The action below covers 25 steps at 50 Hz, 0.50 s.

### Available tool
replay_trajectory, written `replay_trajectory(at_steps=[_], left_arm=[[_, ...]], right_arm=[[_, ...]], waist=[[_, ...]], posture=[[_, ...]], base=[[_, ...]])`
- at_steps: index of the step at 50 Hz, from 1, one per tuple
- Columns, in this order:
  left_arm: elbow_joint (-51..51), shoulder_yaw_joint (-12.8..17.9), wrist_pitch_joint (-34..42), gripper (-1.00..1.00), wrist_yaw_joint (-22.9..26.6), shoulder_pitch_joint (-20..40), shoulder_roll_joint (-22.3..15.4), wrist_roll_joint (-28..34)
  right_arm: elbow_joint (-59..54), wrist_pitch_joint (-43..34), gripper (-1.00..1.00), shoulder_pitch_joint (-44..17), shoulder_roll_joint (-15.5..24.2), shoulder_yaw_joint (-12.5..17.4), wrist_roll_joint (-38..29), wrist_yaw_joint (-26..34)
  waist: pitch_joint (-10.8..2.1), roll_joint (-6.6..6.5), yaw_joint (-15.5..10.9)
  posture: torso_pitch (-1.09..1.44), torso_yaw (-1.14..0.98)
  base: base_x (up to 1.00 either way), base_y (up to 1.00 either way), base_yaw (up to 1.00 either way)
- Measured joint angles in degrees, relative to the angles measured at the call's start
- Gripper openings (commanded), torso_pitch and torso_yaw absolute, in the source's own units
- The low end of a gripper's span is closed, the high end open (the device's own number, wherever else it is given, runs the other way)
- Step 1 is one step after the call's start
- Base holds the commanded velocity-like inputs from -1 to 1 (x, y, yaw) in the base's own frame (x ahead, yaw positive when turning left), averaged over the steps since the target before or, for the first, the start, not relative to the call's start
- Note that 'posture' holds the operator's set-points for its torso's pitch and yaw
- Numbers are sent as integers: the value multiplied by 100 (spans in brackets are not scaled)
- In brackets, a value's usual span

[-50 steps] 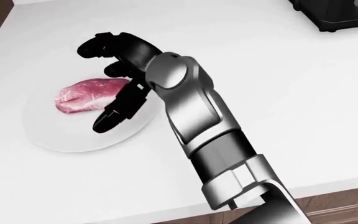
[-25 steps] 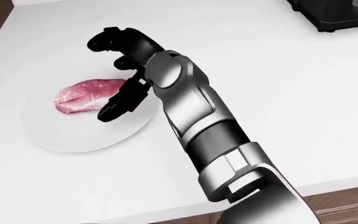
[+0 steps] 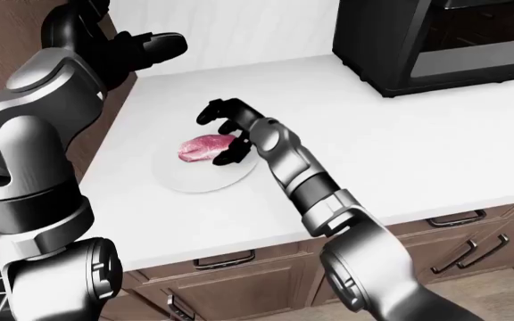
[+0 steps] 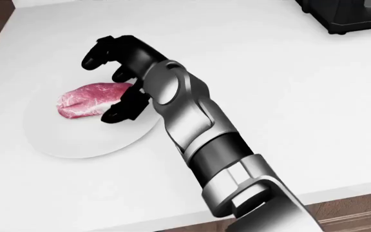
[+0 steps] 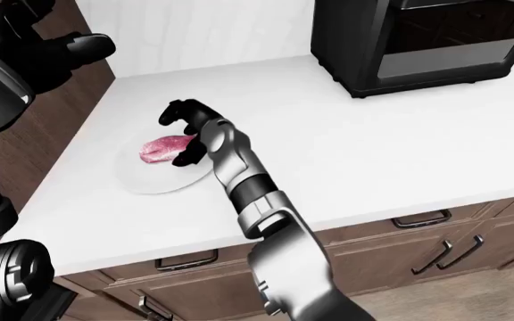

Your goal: Place the steak on the rack of the oven.

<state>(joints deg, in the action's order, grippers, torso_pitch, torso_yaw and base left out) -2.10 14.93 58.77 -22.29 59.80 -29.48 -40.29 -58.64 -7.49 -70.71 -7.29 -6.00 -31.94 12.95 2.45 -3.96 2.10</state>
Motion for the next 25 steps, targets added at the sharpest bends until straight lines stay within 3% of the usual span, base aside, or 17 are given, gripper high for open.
replay_trajectory(at_steps=[14,25], left_arm=[[-25,-5,25,100,-42,7,-1,-45],[-26,-11,7,100,-27,-4,14,-36]], right_arm=[[41,311,34,84,-51,34,-537,-164],[-202,331,40,-20,-15,216,-480,-213]], waist=[[-30,-7,-16],[-47,1,-47]], posture=[[0,0],[0,0]], base=[[0,0,0],[0,0,0]])
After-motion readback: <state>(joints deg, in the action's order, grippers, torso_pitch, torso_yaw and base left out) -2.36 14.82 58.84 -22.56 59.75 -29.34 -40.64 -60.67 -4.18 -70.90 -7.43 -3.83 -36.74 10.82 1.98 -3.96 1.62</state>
